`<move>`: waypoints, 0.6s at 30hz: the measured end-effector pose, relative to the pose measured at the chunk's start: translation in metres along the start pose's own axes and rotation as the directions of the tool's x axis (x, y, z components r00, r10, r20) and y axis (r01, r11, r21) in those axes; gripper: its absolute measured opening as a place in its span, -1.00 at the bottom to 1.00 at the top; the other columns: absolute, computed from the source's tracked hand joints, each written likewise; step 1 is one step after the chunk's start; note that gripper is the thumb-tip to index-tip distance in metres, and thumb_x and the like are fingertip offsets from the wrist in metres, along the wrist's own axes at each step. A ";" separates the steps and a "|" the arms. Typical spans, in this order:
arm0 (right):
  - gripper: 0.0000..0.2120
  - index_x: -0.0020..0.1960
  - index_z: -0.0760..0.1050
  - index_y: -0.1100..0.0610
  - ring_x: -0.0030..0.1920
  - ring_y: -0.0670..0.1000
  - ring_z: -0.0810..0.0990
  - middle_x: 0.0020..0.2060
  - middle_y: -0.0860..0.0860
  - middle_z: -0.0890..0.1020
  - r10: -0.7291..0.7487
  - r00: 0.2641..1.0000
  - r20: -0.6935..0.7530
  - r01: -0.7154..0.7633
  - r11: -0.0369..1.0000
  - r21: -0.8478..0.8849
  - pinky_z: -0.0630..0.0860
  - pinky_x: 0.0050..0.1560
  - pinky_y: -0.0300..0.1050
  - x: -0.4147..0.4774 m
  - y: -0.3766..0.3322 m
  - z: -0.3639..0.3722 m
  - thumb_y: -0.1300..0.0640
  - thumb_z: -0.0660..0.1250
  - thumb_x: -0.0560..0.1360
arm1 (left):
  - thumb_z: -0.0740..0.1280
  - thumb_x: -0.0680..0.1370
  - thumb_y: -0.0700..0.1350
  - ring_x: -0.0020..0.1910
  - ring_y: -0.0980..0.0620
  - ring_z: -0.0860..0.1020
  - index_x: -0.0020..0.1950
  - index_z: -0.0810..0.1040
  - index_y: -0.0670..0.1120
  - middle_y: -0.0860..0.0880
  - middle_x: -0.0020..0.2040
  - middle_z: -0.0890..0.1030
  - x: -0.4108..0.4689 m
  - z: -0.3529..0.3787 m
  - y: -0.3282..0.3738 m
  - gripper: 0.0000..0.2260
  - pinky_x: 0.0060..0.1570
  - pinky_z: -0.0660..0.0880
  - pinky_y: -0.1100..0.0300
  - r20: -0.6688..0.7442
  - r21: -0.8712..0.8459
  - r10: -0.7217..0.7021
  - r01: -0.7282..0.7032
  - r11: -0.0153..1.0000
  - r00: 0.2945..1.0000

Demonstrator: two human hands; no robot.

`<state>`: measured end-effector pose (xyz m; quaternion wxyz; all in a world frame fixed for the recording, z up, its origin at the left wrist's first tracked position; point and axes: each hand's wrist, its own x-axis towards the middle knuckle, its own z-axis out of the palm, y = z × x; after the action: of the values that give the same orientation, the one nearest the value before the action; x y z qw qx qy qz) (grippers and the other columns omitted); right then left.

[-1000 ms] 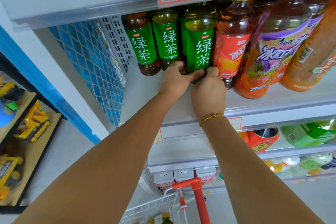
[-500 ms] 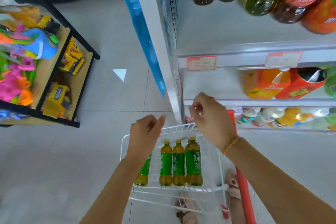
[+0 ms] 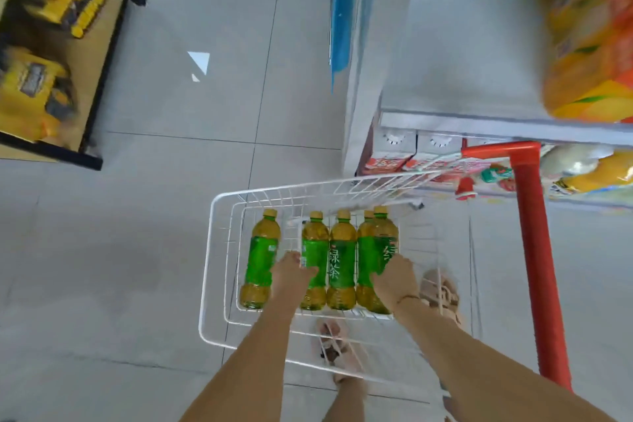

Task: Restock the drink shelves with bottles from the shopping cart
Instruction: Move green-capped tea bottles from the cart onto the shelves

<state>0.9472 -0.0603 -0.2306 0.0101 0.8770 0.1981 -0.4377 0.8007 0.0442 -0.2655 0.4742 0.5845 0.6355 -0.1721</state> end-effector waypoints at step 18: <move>-0.41 0.22 0.30 0.18 -0.08 0.02 0.53 -0.05 0.00 0.55 -0.019 0.997 0.079 0.010 0.994 0.112 0.50 -0.11 -0.18 -0.008 -0.010 -0.008 -0.02 0.48 0.33 | 0.54 0.34 -0.13 -0.04 -0.01 0.57 0.05 0.51 -0.09 -0.04 0.02 0.62 0.007 -0.001 -0.016 -0.65 0.07 0.50 0.10 0.112 -0.306 -0.016 0.050 0.951 0.994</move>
<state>0.9453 -0.0524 -0.2183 -0.0344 0.8565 0.1790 -0.4829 0.7871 0.0453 -0.2762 0.5906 0.4821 0.6377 -0.1101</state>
